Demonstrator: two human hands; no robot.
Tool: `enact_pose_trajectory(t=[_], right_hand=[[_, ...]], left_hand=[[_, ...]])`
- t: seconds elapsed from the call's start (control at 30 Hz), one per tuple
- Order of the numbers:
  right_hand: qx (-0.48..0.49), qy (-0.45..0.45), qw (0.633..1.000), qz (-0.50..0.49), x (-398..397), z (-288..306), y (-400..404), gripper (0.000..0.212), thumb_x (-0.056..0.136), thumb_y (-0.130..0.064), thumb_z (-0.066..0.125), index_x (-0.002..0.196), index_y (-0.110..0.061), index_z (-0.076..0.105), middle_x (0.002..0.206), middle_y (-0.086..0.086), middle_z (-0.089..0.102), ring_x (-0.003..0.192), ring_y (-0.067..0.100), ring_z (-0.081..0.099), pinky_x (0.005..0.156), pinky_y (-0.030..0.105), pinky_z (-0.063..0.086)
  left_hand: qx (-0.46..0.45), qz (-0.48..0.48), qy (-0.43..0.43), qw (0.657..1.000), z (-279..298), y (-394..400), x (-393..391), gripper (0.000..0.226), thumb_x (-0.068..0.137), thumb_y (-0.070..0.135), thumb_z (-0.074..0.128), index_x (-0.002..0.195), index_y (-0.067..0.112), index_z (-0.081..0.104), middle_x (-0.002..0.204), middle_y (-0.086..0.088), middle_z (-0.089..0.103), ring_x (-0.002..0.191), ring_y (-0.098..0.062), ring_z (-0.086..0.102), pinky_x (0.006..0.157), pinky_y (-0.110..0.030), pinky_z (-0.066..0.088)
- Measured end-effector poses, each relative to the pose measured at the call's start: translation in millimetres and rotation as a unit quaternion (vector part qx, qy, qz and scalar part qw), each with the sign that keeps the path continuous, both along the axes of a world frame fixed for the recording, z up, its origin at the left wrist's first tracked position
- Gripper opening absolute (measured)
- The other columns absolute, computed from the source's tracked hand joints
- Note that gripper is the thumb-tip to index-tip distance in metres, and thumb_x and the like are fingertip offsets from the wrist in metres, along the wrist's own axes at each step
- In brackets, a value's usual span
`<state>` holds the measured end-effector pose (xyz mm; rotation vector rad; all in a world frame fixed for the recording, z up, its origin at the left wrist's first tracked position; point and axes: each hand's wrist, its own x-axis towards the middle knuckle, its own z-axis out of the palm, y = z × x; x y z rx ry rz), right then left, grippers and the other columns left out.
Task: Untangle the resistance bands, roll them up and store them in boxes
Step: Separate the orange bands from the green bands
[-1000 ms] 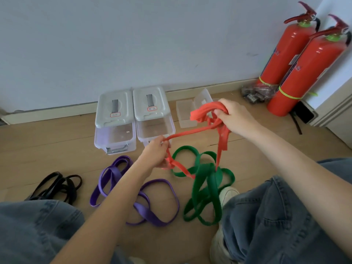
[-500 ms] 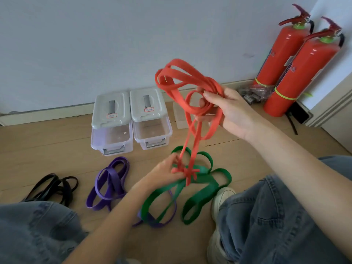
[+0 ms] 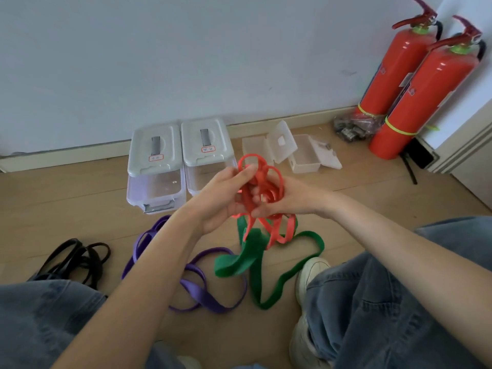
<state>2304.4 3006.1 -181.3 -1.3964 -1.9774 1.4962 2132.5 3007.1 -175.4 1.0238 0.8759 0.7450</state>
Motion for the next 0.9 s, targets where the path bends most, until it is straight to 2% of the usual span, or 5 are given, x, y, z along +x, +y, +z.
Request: enact_pose_trajectory(t=[0.23,0.33,0.53,0.7,0.9], right_hand=[[-0.094,0.081,0.983,-0.137,24.2,24.4,11.3,0.029,0.068,-0.034,0.074,0.089,-0.016,0.067,0.057,-0.007,0.056,0.044,0.007,0.044,0.036,0.016,0.031],[-0.112,0.121,0.972,-0.166,26.2,23.1,10.0,0.016,0.076,-0.024,0.073,0.088,-0.014,0.069,0.059,-0.002,0.054,0.042,0.007,0.038,0.032,0.016,0.025],[-0.135,0.108,0.965,-0.197,-2.2,-0.1,-5.9,0.022,0.089,-0.019,0.062,0.109,-0.012,0.06,0.089,0.008,0.065,0.068,0.017,0.06,0.047,0.02,0.046],[-0.214,0.218,0.933,-0.19,-16.8,-17.4,-7.8,0.025,0.09,-0.017,0.06,0.114,-0.013,0.058,0.107,0.009,0.066,0.102,0.023,0.062,0.096,0.043,0.046],[-0.146,0.188,0.955,-0.175,-32.7,-33.4,-5.8,0.02,0.086,-0.026,0.065,0.105,-0.022,0.059,0.108,0.006,0.064,0.102,0.023,0.063,0.083,0.037,0.056]], left_hand=[[0.056,0.015,0.227,0.972,-44.7,2.3,-37.8,0.033,0.081,0.027,0.068,0.104,0.01,0.051,0.079,-0.004,0.06,0.051,-0.006,0.053,0.052,-0.02,0.047],[-0.117,-0.059,0.094,0.987,-72.1,-14.9,-38.0,0.042,0.071,0.04,0.067,0.107,0.021,0.059,0.097,-0.004,0.061,0.072,-0.014,0.067,0.064,-0.024,0.055],[-0.007,-0.109,0.092,0.99,-72.3,-22.3,-9.6,0.06,0.07,0.035,0.077,0.122,0.042,0.048,0.112,0.018,0.066,0.104,-0.007,0.063,0.083,-0.027,0.053],[0.067,0.025,0.058,0.996,-72.3,-24.6,-1.8,0.069,0.069,0.019,0.078,0.127,0.025,0.043,0.107,0.007,0.067,0.098,-0.009,0.066,0.072,-0.022,0.054],[0.044,0.072,0.037,0.996,-80.0,-18.1,-5.8,0.054,0.065,0.027,0.079,0.113,0.015,0.055,0.091,0.001,0.071,0.086,-0.016,0.069,0.062,-0.02,0.052]])
